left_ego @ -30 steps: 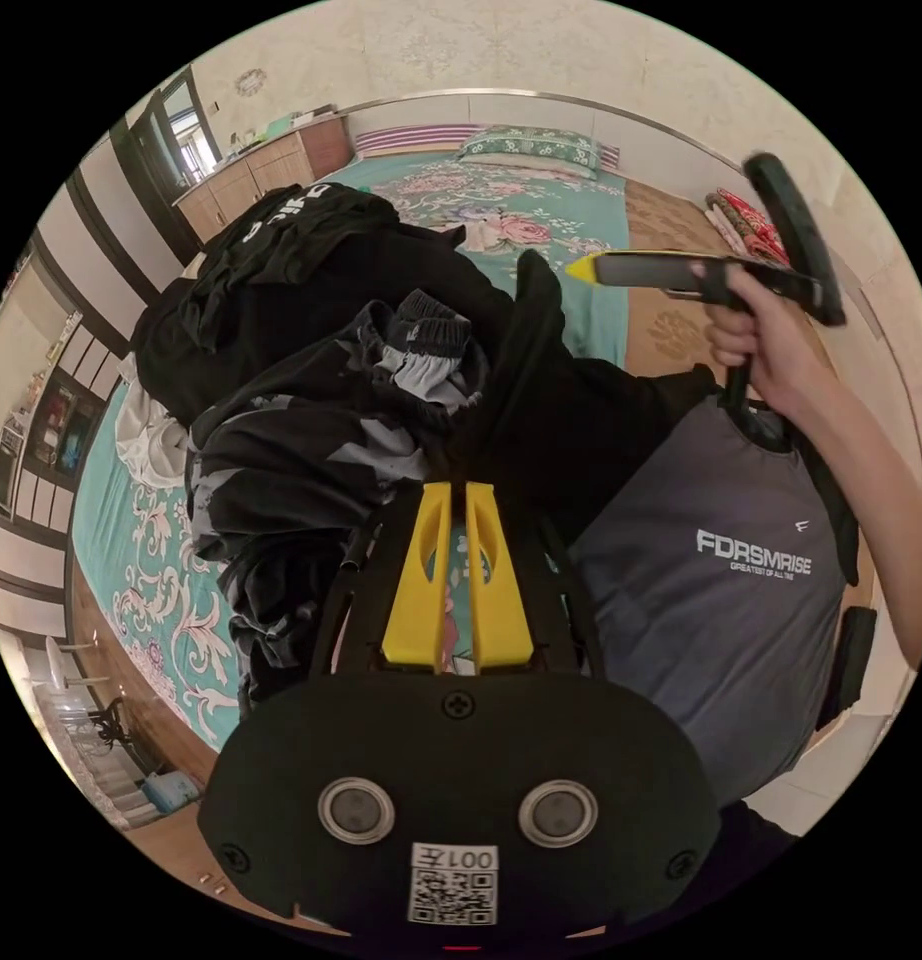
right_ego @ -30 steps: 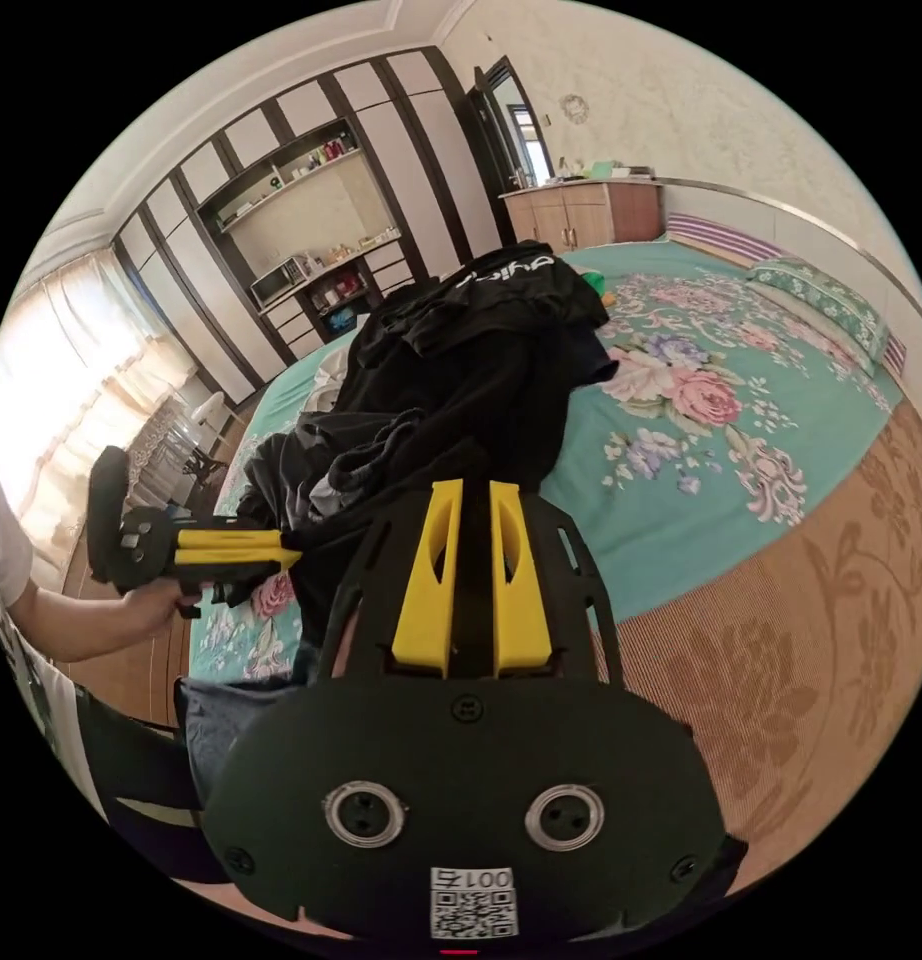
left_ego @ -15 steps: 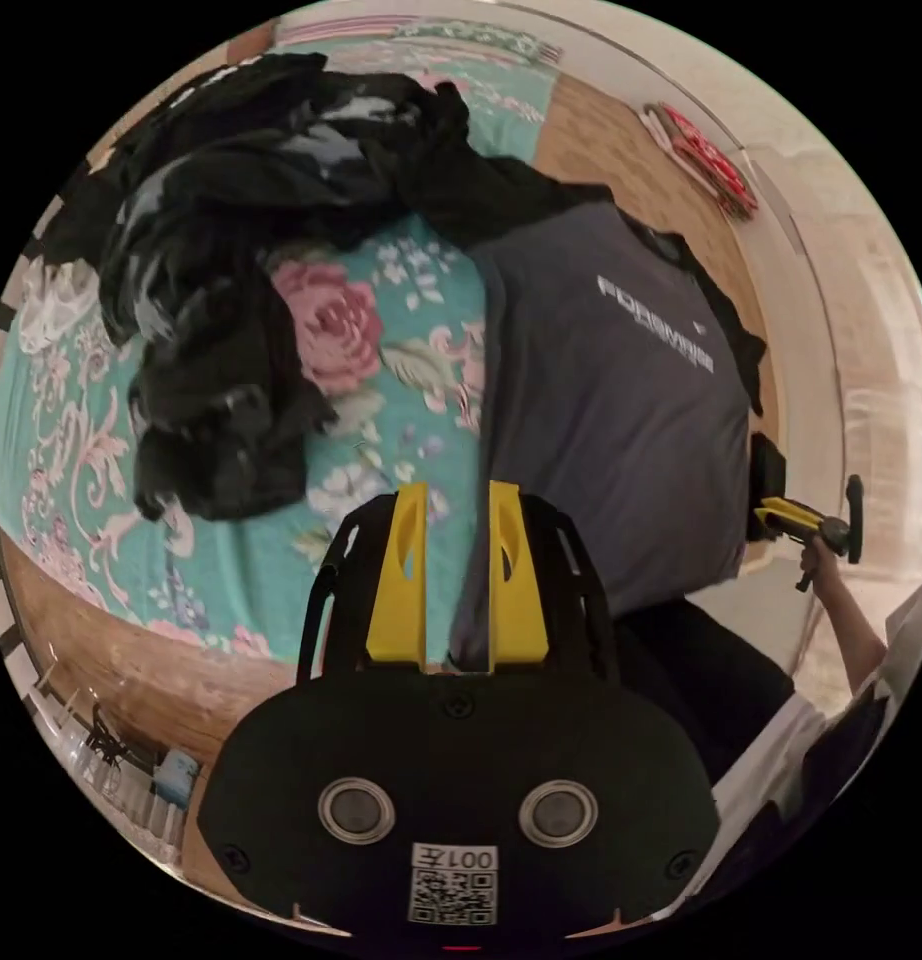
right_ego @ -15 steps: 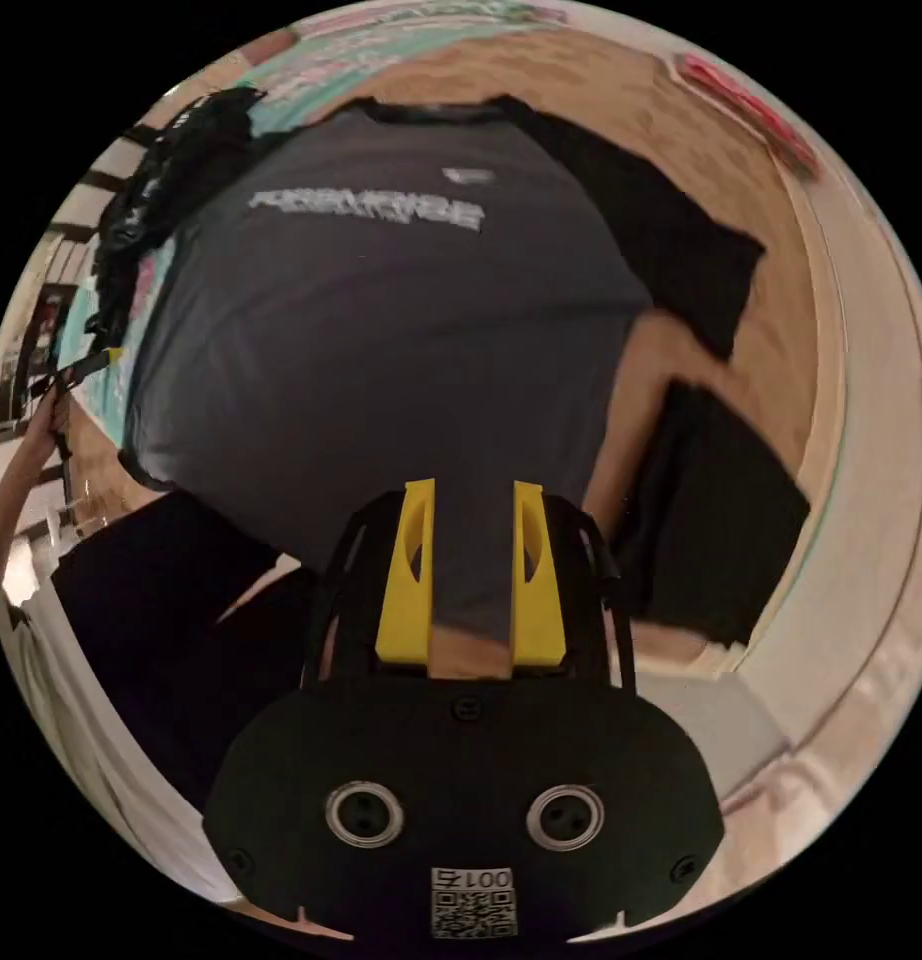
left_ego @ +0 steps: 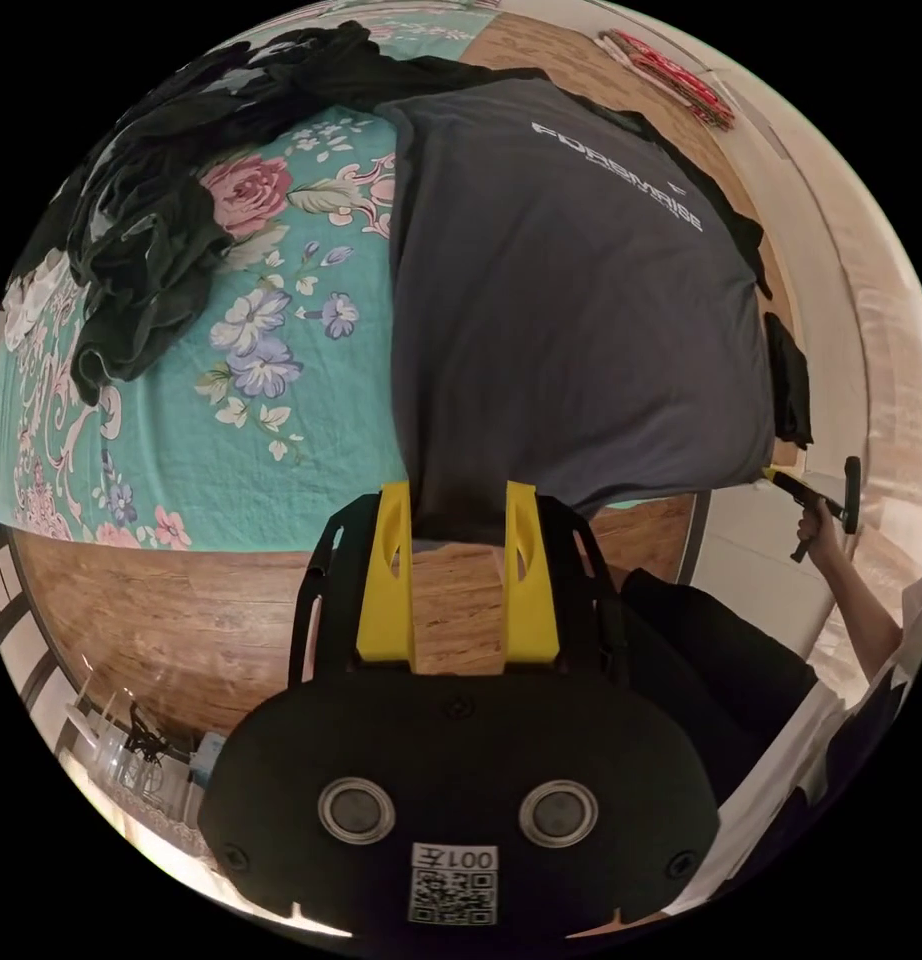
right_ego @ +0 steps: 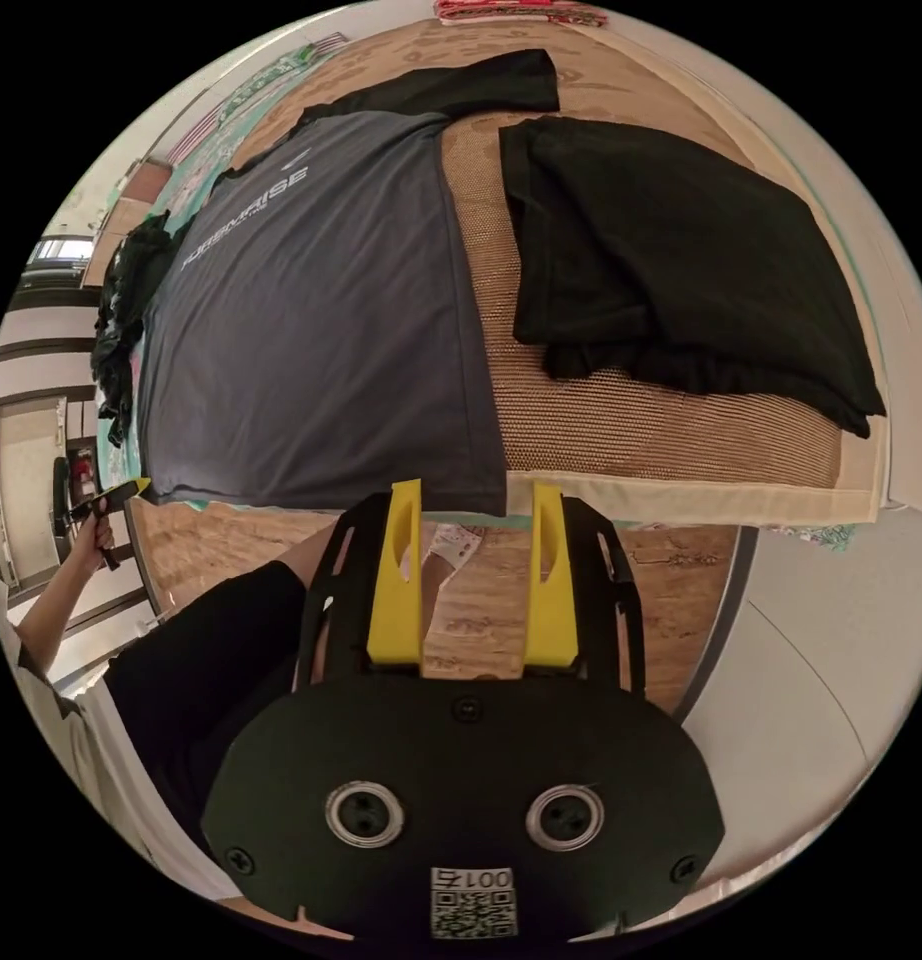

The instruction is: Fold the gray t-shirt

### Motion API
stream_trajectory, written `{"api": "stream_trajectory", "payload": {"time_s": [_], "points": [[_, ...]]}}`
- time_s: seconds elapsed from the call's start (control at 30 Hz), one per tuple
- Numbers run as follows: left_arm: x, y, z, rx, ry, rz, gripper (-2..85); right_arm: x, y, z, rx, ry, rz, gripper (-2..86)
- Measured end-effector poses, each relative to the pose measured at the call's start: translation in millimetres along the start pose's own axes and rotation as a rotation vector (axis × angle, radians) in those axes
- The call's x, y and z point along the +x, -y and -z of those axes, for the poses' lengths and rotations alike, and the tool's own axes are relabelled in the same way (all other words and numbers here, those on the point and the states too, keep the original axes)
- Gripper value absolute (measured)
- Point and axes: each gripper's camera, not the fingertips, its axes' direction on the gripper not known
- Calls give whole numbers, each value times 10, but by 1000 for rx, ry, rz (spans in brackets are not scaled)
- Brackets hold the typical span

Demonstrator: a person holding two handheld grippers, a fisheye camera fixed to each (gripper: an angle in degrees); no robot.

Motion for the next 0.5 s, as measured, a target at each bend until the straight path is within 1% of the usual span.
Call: {"api": "stream_trajectory", "payload": {"time_s": [0.07, 0.1, 0.17, 0.2, 0.27, 0.33, 0.5], "points": [[28, 65, -59, -20, 15, -19, 107, 79, -94, 68, -10, -20, 4, 124], [34, 85, -75, -30, 15, -25, 109, 132, -164, 124, -17, -37, -20, 111], [65, 155, -136, -59, 45, -55, 101, 186, -265, 196, -18, -2, -30, 84], [73, 170, -151, -65, 54, -62, 95, 210, -320, 226, -25, -27, -22, 67], [86, 218, -205, -76, 84, -83, 51, 264, -404, 283, -27, -55, 4, 45], [59, 243, -223, -82, 90, -88, 3, 365, -513, 383, -24, -18, 17, 33], [-171, 263, -178, -51, -25, -30, -14, 892, -960, 895, 26, 158, -32, 22]]}}
